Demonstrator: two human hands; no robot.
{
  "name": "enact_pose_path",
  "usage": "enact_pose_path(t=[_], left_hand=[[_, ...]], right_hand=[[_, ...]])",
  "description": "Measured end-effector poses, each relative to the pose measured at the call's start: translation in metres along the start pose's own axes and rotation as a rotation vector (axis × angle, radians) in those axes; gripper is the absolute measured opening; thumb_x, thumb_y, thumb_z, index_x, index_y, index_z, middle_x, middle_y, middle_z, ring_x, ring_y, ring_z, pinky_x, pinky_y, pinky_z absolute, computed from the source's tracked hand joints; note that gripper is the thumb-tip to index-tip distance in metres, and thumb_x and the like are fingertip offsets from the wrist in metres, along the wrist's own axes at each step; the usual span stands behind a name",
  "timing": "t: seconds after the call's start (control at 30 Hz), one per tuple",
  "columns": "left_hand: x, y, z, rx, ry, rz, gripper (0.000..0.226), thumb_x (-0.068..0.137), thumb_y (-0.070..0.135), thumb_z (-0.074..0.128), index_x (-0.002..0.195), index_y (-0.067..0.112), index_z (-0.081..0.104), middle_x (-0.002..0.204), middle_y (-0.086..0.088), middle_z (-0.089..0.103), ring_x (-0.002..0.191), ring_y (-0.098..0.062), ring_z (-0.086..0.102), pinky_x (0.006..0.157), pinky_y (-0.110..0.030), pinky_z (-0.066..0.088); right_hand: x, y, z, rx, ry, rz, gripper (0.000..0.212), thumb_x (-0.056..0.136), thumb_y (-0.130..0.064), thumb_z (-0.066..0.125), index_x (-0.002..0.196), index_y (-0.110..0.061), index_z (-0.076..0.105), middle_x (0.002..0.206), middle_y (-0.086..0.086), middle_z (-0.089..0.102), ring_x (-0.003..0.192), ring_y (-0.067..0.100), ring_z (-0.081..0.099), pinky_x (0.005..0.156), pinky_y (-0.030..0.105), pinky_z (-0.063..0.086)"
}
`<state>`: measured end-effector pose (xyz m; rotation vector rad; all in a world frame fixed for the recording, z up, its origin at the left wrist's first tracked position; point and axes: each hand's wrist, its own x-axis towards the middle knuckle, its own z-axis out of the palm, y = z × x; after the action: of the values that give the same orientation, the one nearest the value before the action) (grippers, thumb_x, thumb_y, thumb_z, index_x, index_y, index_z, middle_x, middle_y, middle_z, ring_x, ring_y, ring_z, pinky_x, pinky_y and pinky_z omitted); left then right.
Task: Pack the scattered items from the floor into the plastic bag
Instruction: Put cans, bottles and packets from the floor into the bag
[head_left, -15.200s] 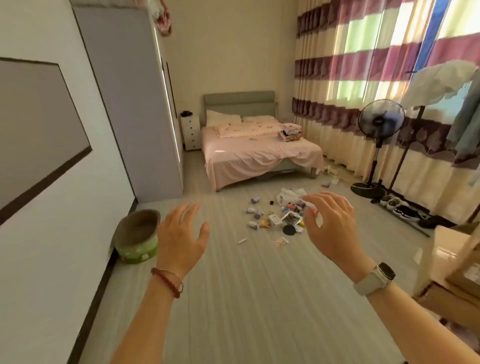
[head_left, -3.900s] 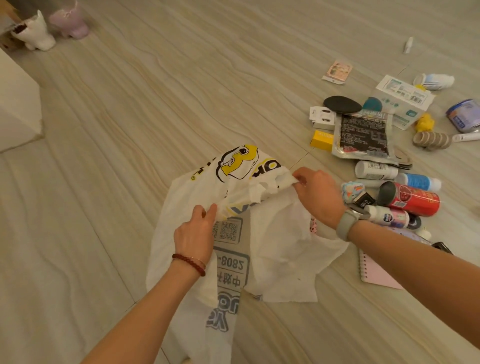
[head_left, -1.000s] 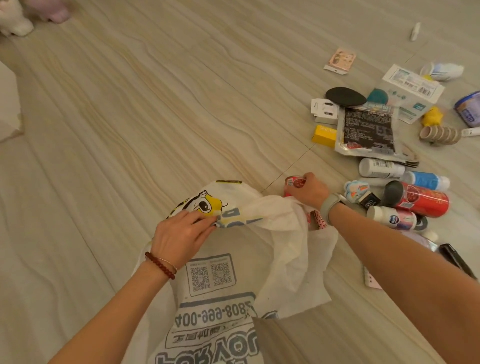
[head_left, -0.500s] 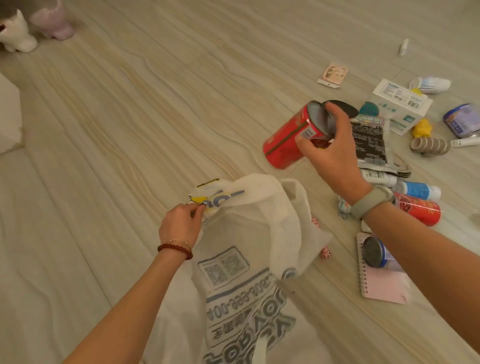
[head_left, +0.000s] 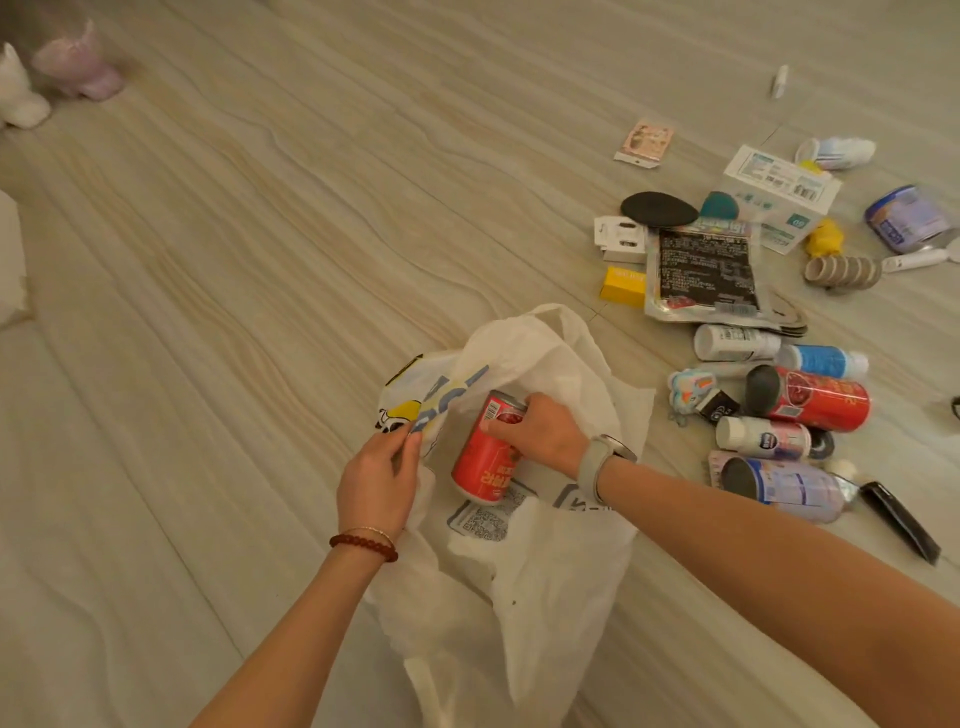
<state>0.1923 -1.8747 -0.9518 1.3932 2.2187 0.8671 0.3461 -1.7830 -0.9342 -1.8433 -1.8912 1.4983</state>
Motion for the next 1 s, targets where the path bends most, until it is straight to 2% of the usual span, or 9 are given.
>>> enact_pose_path(t=[0.13,0.27,0.37,0.47,0.57,0.7,0.83,0.9,1.0], left_hand=[[0.007,0.009,-0.001,0.142,0.034,0.04,0.03,0.089,0.033,0.049,0.101,0.013,0.068,0.087,-0.011,0.068,0.088,-0.033,0.057,0.065,-0.032,0.042],[0.011,0.039,-0.004,0.187,0.099,0.153,0.046,0.081,0.045,0.038,0.106,0.019,0.066,0.114,-0.005,0.062,0.109,-0.029,0.05,0.088,-0.045,0.038],[0.012,0.077,-0.006,0.164,0.103,0.305,0.04,0.082,0.039,0.041,0.106,0.018,0.065,0.115,-0.005,0.06,0.11,-0.026,0.05,0.09,-0.04,0.033],[0.011,0.119,0.004,0.162,-0.048,0.498,0.038,0.081,0.036,0.04,0.106,0.017,0.063,0.11,-0.006,0.061,0.104,-0.026,0.054,0.086,-0.038,0.04],[0.003,0.155,0.03,0.233,-0.368,0.677,0.036,0.086,0.035,0.039,0.111,0.019,0.059,0.113,-0.001,0.059,0.106,-0.022,0.053,0.088,-0.035,0.041],[-0.004,0.169,0.094,0.553,-0.779,0.854,0.034,0.091,0.027,0.044,0.123,0.016,0.049,0.128,-0.004,0.047,0.119,-0.023,0.042,0.092,-0.037,0.037],[-0.006,0.155,0.156,0.936,-0.737,1.239,0.014,0.062,0.022,0.065,0.076,0.026,0.066,0.08,0.009,0.068,0.083,-0.012,0.063,0.063,-0.025,0.047],[-0.006,0.145,0.176,1.05,-0.697,1.291,0.013,0.052,0.028,0.077,0.057,0.029,0.066,0.058,0.014,0.064,0.071,-0.008,0.063,0.061,-0.021,0.047],[-0.008,0.138,0.187,1.004,-0.636,1.357,0.017,0.051,0.024,0.078,0.049,0.026,0.061,0.048,0.012,0.057,0.06,-0.01,0.059,0.065,-0.024,0.043]], right_hand=[[0.006,0.016,-0.005,0.097,-0.012,0.109,0.035,0.079,-0.031,0.068,0.099,-0.003,0.059,0.106,0.018,0.066,0.083,0.023,0.06,0.08,0.038,0.055],[-0.009,0.023,-0.019,-0.043,0.03,-0.009,0.023,0.084,-0.022,0.06,0.094,-0.002,0.064,0.095,0.015,0.067,0.081,0.026,0.061,0.068,0.033,0.05],[-0.026,0.026,-0.043,-0.026,0.068,-0.14,0.027,0.088,-0.018,0.054,0.111,-0.007,0.063,0.108,0.013,0.068,0.093,0.027,0.065,0.087,0.039,0.052],[-0.041,0.041,-0.089,0.013,0.17,-0.24,0.029,0.089,-0.013,0.051,0.117,-0.012,0.059,0.108,0.008,0.068,0.092,0.018,0.064,0.088,0.028,0.052],[-0.055,0.083,-0.141,-0.266,0.214,-0.279,0.036,0.089,-0.017,0.052,0.125,-0.016,0.052,0.118,0.006,0.063,0.103,0.016,0.058,0.092,0.028,0.047],[-0.077,0.156,-0.171,-0.656,0.006,-0.16,0.07,0.083,-0.048,0.057,0.141,-0.023,0.028,0.145,0.002,0.037,0.132,0.019,0.034,0.109,0.031,0.028],[-0.082,0.205,-0.163,-0.867,-0.074,-0.174,0.086,0.079,-0.049,0.06,0.145,-0.027,0.008,0.152,0.0,0.018,0.14,0.022,0.017,0.116,0.036,0.015],[-0.078,0.213,-0.159,-0.887,-0.016,-0.145,0.082,0.084,-0.041,0.057,0.145,-0.026,0.005,0.153,0.004,0.013,0.141,0.024,0.015,0.116,0.038,0.016],[-0.073,0.215,-0.16,-0.883,0.072,-0.084,0.074,0.087,-0.039,0.052,0.144,-0.024,0.008,0.151,0.007,0.018,0.137,0.028,0.022,0.112,0.042,0.025]])
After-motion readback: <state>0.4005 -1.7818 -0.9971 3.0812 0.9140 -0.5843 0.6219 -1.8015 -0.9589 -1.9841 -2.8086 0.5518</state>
